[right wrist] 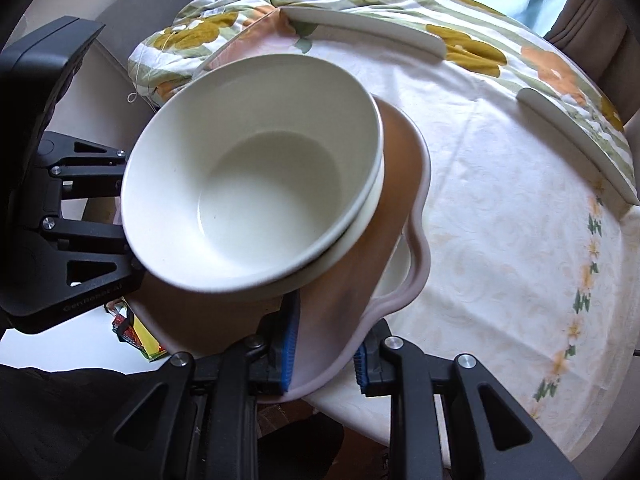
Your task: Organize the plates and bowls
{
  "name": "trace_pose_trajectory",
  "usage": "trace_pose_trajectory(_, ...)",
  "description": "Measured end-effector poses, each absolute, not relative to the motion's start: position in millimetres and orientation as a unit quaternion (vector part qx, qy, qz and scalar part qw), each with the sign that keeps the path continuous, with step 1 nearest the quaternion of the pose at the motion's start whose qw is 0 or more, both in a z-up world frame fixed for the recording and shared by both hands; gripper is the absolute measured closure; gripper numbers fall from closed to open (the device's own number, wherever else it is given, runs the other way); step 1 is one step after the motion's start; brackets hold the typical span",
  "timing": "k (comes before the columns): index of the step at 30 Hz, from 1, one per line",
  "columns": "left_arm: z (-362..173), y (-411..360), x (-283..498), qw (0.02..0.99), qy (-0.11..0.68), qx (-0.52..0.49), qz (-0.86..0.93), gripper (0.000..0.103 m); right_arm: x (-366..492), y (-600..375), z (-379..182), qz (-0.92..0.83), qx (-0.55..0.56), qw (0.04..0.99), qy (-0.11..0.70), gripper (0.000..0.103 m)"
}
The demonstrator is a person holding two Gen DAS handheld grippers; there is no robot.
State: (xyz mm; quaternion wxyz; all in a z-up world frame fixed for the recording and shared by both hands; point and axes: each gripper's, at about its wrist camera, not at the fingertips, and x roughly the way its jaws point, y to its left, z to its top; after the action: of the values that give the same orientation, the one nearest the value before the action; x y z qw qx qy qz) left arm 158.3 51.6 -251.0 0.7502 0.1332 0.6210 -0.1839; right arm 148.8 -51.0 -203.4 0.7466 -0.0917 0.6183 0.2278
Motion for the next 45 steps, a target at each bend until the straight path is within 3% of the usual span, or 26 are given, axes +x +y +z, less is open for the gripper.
trace_pose_trajectory(20, -265, 40, 167, 0.748, 0.618, 0.149, -0.192, 0.090, 148, -54, -214, 0.199, -0.082, 0.752, 0.622, 0.081)
trace_pose_trajectory(26, -268, 37, 174, 0.717, 0.650, 0.140, -0.211, 0.084, 152, -57, -213, 0.200, -0.067, 0.736, 0.644, 0.081)
trace_pose_trajectory(29, -269, 35, 174, 0.700, 0.664, 0.129, -0.228, 0.069, 154, -58, -214, 0.204, -0.052, 0.721, 0.660, 0.072)
trace_pose_trajectory(31, -267, 31, 175, 0.689, 0.673, 0.117, -0.242, 0.051, 155, -58, -213, 0.214, -0.044, 0.716, 0.663, 0.060)
trace_pose_trajectory(33, -265, 29, 176, 0.681, 0.680, 0.107, -0.251, 0.041, 157, -58, -211, 0.217, -0.043, 0.712, 0.666, 0.055)
trace_pose_trajectory(45, -245, 29, 165, 0.695, 0.674, 0.114, -0.224, 0.034, 149, -68, -191, 0.203, -0.043, 0.713, 0.670, 0.054)
